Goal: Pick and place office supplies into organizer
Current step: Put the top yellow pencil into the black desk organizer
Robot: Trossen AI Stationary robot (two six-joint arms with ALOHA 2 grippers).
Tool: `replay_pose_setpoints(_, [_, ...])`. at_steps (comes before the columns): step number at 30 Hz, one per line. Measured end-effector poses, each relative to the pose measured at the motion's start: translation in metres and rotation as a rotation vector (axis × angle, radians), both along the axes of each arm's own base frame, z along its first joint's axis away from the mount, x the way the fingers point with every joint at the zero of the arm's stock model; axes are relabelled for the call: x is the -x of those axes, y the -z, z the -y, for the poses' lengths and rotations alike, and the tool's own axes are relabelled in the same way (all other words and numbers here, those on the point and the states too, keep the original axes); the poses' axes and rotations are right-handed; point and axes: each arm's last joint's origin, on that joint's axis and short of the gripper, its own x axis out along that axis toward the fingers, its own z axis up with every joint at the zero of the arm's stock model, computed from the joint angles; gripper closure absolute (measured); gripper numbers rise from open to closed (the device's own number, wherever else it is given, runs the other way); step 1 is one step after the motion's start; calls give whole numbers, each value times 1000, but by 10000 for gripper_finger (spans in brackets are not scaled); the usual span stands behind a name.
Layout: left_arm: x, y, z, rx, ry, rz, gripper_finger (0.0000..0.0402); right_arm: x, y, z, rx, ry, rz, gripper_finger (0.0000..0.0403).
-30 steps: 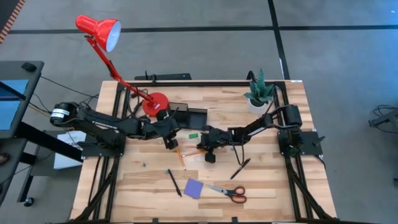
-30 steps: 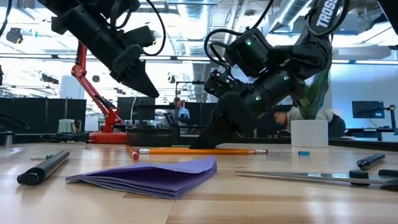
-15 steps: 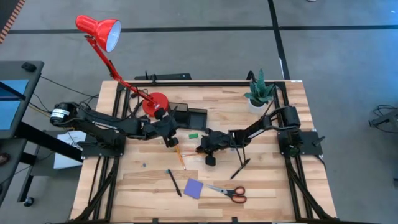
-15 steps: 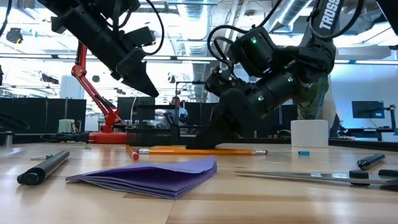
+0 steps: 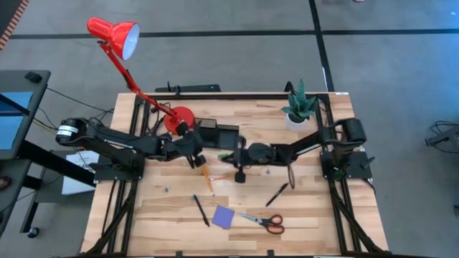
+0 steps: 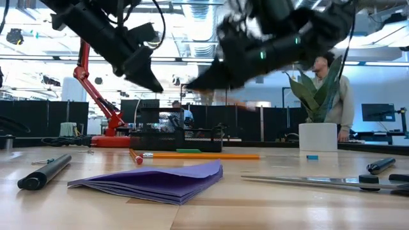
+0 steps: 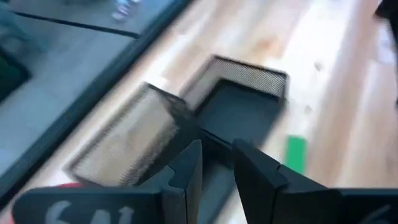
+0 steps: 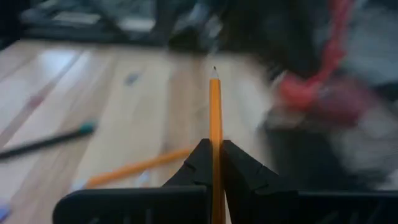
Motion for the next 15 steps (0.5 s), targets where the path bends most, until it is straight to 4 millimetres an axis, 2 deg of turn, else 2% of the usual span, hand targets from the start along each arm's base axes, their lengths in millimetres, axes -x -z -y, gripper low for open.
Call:
replay_pose_setpoints(3, [9,-20,-2,-47,-66,77,319,7,-29,9,56,126,80,398])
replay_pose_setpoints(7, [30,-60,-6,-146,-169,193,319,17,-57,29,69,242,140,399])
replay_pose_setpoints(12, [61,-102,-9,-242,-243,303,319,24,-83,59,52,284,297,400])
replay_pose_setpoints(15, [77,-114,-10,-266,-262,348,319,24,-91,76,45,247,414,401])
